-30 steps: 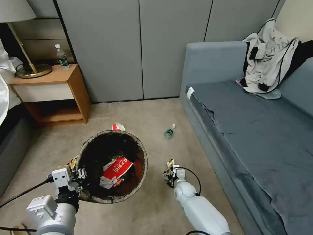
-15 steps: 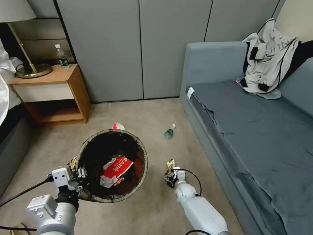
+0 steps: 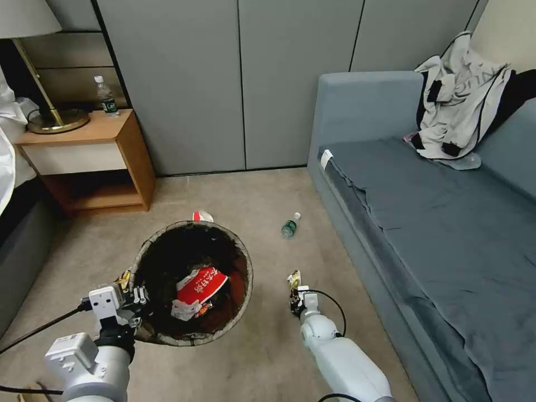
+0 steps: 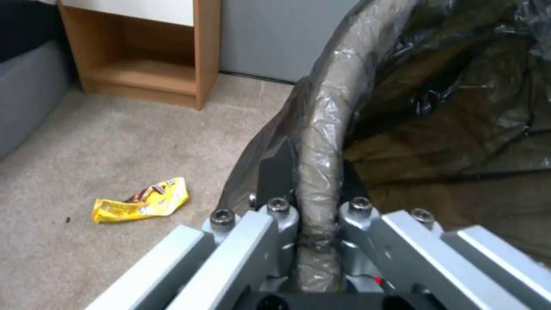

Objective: Pick up the trash bin, then pick up the garbage from the floor and place it into the trash bin.

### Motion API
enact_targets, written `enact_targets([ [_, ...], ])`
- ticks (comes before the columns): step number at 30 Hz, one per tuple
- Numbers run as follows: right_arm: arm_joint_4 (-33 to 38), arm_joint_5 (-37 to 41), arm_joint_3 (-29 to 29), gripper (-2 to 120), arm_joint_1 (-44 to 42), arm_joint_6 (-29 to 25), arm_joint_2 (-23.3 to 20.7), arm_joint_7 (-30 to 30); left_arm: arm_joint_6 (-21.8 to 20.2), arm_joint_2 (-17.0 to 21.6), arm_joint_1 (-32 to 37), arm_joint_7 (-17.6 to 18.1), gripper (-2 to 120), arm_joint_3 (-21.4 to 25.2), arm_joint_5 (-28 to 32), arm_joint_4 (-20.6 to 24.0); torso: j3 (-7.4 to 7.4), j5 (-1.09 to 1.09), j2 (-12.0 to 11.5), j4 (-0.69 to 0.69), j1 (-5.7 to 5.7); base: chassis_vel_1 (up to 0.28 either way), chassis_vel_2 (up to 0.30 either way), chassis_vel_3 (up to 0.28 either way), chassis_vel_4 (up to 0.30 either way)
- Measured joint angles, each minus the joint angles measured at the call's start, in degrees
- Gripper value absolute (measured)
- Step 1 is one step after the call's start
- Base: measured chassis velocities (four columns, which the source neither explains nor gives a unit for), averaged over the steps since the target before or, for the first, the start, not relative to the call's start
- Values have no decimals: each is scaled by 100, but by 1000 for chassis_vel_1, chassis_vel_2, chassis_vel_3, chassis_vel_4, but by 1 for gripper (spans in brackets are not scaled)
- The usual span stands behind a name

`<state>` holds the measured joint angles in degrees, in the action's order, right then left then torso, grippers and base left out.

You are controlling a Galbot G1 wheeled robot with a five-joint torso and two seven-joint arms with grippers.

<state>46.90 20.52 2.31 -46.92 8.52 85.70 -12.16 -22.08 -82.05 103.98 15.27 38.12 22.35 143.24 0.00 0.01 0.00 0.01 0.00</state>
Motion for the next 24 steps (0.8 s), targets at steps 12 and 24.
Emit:
enact_targets([
  [12, 482, 55, -98, 0, -107, -13, -290, -79, 2, 8, 25, 0, 3, 7, 2, 0, 0, 0, 0, 0, 0, 0, 0, 0, 0],
  [24, 3887, 1024, -511, 0, -430, 658, -2190, 185, 3, 43, 13, 5, 3, -27, 14, 0, 0, 0, 0, -1, 0, 0, 0, 0, 0],
])
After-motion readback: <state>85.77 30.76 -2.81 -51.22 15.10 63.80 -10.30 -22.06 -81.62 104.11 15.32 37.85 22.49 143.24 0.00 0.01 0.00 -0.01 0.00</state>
